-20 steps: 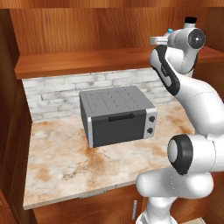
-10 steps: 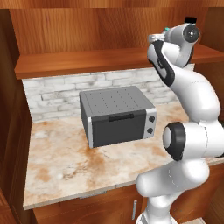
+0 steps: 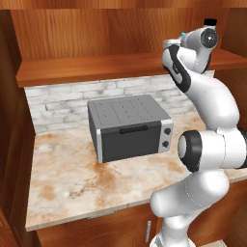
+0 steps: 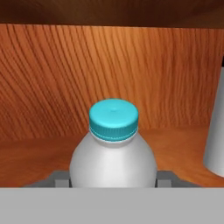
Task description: Pick the milk, bottled water, water bottle from the counter and place them in the open cabinet.
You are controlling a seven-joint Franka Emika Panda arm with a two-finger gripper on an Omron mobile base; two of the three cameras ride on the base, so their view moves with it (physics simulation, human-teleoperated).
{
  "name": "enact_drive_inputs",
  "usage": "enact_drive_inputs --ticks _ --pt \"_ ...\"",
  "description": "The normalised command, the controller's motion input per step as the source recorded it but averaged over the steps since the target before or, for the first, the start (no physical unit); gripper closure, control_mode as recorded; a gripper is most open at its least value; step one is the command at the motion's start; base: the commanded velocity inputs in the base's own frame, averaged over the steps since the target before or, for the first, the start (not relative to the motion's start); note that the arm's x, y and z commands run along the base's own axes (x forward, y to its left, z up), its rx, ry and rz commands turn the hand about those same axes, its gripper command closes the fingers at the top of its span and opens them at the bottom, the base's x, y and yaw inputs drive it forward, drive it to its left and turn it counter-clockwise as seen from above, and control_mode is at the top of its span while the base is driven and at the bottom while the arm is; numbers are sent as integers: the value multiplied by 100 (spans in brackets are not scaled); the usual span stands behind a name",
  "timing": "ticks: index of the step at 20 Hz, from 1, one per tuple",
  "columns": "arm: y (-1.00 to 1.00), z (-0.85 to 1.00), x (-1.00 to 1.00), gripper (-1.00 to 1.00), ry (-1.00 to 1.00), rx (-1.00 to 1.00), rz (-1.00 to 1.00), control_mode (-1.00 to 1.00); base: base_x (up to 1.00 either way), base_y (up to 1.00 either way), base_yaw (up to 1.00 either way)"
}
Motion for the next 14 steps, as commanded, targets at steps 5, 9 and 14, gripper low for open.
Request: enact_drive_inputs --ticks 5,9,14 --pt "-4 -16 19 100 0 0 0 -100 0 0 0" --pt "-3 -18 24 100 0 0 0 -100 0 0 0" --pt "-5 -12 32 100 1 0 0 -100 0 0 0"
